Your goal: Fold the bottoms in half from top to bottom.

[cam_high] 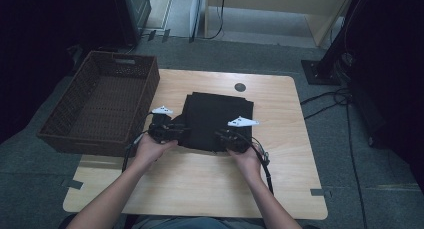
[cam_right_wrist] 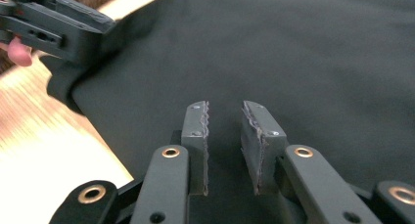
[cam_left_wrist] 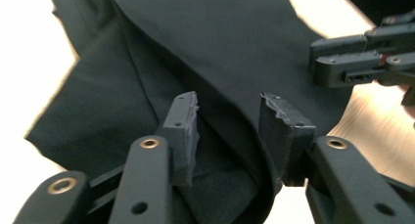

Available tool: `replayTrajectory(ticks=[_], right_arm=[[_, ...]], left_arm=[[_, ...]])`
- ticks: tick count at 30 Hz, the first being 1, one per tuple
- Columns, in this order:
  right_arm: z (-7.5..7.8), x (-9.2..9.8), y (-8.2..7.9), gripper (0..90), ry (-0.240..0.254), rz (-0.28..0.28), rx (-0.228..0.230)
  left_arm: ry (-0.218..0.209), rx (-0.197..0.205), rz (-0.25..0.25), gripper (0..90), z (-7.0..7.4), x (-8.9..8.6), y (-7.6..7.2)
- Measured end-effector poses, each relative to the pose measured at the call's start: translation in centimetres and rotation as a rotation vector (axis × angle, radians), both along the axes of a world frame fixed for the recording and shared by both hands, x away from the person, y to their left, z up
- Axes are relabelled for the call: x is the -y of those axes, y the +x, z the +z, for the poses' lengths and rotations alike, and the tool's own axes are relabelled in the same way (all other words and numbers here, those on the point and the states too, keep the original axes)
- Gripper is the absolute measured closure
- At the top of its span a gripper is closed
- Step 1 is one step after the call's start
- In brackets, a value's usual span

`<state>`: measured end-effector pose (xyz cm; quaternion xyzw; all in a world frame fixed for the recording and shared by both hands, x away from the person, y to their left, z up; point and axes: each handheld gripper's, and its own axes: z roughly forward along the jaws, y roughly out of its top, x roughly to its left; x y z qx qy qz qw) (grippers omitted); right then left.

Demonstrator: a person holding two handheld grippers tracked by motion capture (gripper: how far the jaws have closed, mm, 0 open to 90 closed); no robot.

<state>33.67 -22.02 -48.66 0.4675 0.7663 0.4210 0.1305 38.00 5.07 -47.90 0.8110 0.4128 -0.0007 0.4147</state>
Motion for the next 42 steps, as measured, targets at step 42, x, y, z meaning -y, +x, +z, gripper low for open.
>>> replayTrajectory(ticks=[42], right_arm=[[-1.8,1.0,0.8,70.6,-0.031,-0.016,0.024]], left_arm=[[0.021,0.049,-0.005,71.4,-1.2,1.6,2.5]])
